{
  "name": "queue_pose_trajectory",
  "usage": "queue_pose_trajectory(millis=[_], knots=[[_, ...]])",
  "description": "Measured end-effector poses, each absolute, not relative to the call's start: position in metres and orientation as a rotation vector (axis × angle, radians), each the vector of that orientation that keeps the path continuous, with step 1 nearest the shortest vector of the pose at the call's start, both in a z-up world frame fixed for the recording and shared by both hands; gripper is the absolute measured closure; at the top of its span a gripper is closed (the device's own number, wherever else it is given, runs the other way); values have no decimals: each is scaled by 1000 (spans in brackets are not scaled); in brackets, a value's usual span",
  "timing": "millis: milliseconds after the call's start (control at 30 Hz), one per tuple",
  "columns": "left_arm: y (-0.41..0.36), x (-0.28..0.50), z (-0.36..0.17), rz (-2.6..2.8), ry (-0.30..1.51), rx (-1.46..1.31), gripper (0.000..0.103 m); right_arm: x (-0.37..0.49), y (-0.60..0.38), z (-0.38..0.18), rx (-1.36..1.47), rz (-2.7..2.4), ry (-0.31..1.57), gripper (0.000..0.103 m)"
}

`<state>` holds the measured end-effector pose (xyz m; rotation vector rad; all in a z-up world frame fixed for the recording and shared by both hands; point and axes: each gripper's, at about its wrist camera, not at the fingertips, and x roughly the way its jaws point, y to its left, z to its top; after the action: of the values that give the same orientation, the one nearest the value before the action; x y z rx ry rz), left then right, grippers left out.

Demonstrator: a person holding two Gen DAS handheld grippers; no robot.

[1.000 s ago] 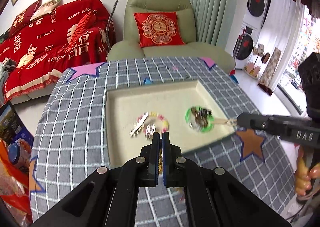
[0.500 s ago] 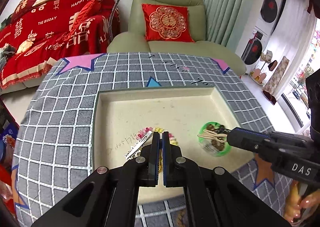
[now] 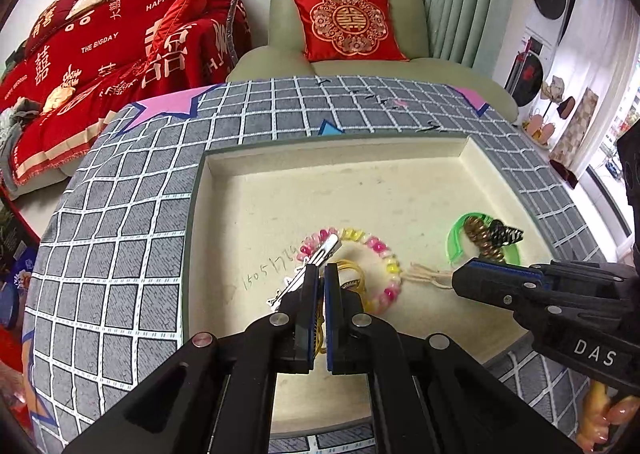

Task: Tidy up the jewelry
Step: 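Lower the yellow cord into the tray with left tool while right tool releases beige clip there, then withdraw both tools from the tray toward the remaining jewelry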

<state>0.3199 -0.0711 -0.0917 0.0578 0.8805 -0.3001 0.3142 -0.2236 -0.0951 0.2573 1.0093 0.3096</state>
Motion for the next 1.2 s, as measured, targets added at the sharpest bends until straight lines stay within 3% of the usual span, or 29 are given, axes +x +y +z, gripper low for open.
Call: queue_pose_trajectory(millis=[567, 633, 700, 733, 1200], knots=[[-72, 311, -92, -261, 926, 96, 89, 314, -226, -102, 302, 318, 1045, 92], [-71, 310, -90, -259, 923, 95, 89, 311, -228, -97, 323, 325, 1033, 83], [-71, 308, -87, -255, 917, 100, 89, 307, -230, -91, 340, 327, 1014, 46], [-71, 307, -84, -252, 911, 102, 89, 304, -232, -88, 347, 325, 1000, 42], [-68, 297, -54, -245, 867, 86, 89, 285, -250, -72, 375, 263, 969, 41]])
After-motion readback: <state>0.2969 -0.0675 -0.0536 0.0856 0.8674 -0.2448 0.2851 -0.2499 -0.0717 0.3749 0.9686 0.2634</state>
